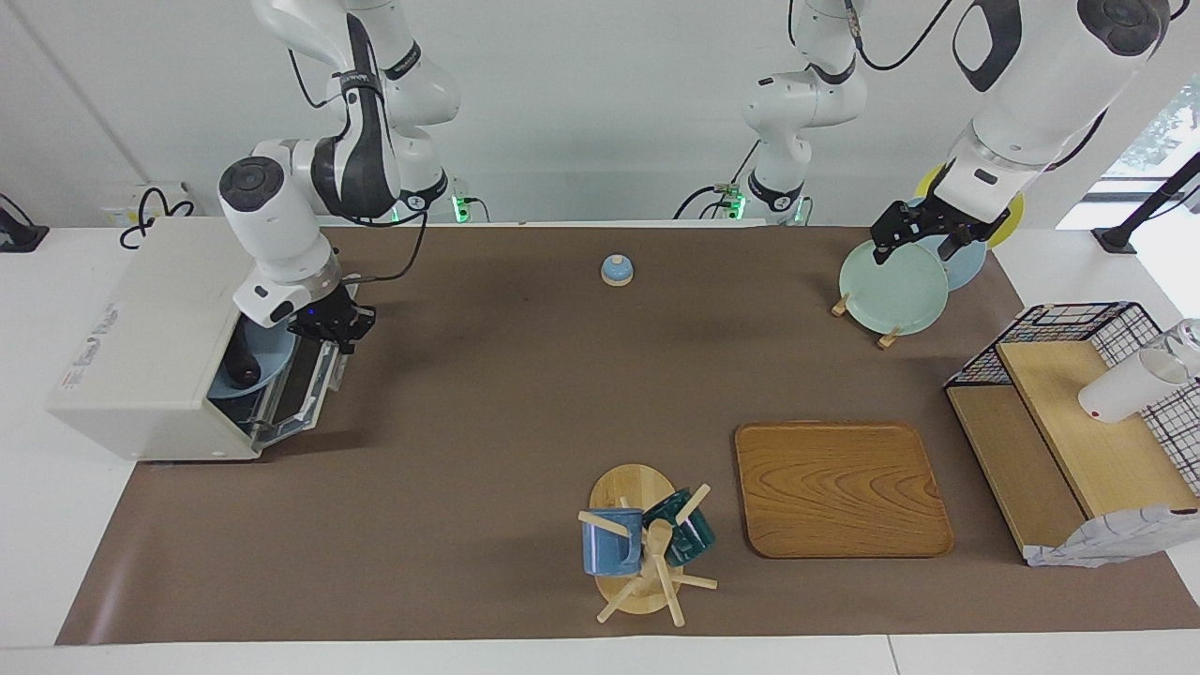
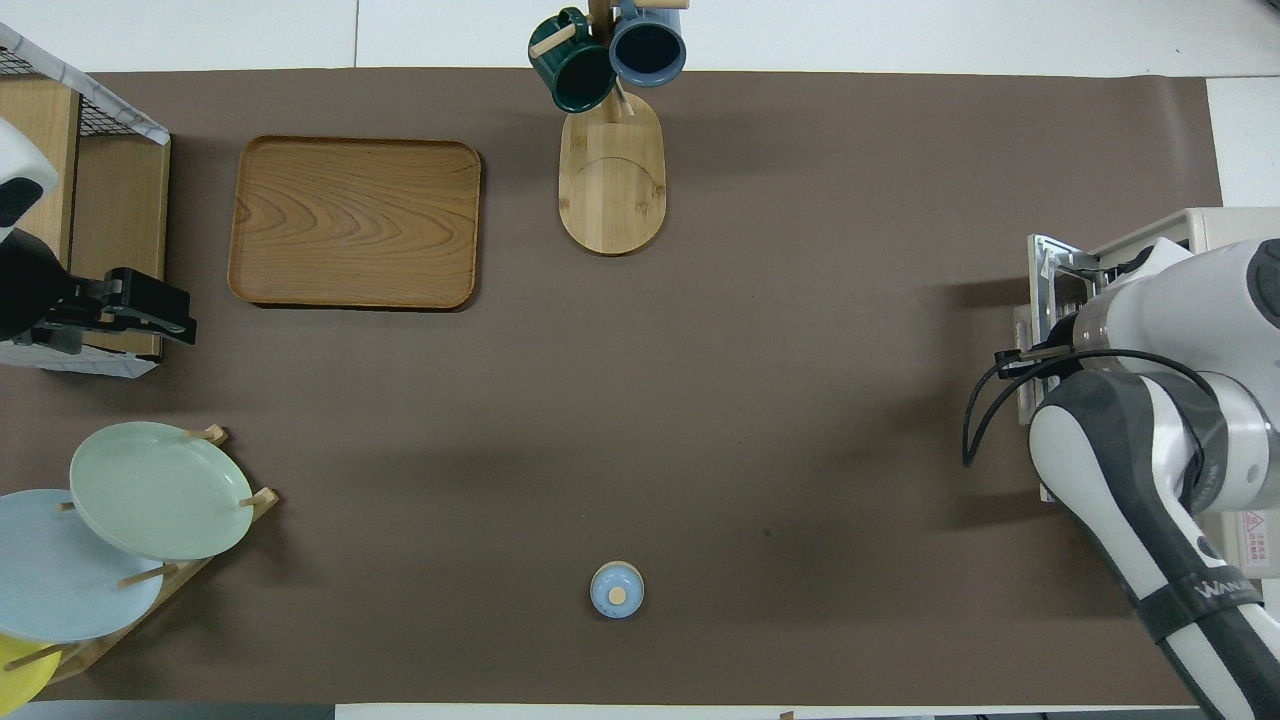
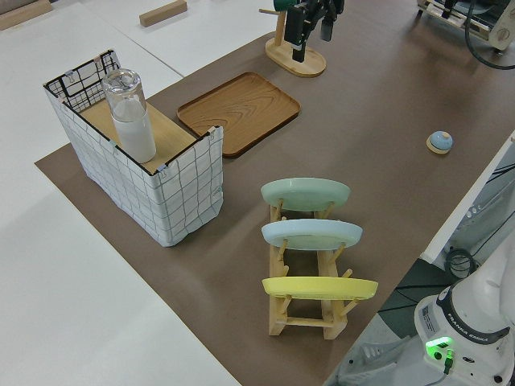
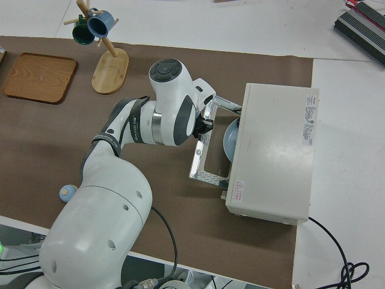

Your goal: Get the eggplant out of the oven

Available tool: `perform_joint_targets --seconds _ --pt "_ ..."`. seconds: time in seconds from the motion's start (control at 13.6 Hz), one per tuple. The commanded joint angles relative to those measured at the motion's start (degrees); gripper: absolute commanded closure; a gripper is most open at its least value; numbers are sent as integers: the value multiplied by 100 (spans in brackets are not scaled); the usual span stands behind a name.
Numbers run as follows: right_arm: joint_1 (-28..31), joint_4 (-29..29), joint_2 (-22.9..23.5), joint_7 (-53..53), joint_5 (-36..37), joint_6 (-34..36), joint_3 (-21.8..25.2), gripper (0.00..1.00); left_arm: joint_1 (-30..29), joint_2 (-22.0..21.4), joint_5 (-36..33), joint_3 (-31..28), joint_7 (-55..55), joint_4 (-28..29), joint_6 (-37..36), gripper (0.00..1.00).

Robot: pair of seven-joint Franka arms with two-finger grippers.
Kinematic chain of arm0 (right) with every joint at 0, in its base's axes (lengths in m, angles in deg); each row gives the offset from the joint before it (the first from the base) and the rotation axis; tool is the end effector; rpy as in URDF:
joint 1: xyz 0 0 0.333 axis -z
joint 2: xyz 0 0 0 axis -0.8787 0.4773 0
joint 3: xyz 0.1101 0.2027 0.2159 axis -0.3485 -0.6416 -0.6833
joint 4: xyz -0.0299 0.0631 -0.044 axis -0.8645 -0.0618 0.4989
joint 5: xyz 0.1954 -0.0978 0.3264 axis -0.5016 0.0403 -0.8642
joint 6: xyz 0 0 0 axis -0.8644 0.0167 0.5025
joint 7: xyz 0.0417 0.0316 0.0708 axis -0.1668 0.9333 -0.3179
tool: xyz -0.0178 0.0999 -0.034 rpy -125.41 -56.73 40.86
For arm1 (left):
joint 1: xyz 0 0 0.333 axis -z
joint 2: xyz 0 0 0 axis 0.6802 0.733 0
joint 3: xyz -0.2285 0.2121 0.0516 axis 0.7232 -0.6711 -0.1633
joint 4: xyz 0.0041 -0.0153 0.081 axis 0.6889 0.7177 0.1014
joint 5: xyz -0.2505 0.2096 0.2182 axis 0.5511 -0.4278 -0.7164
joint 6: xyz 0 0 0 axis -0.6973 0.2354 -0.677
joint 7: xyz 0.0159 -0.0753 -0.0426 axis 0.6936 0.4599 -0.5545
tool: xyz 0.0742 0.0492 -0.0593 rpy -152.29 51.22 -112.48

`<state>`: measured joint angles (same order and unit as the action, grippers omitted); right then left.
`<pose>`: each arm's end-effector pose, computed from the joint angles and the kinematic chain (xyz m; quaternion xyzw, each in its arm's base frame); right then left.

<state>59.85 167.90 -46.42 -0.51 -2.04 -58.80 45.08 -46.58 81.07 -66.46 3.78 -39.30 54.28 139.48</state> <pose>0.5312 -0.0047 0.3810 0.9987 0.0478 -0.0058 0.0174 0.5436 -0.0587 0.6058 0.9984 -0.0057 -0.0552 0.0058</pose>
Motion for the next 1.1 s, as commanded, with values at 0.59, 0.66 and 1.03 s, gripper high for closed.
perform_joint_targets --seconds 0.59,0.66,1.03 --pt "93 45 928 33 -325 -970 110 100 -50 -108 -58 17 7 77 39 0" --pt "93 36 928 33 -325 -970 101 100 -50 -99 -58 17 7 77 39 0" --pt "-389 -297 911 569 -422 -489 101 100 -50 -99 -58 17 7 77 39 0"
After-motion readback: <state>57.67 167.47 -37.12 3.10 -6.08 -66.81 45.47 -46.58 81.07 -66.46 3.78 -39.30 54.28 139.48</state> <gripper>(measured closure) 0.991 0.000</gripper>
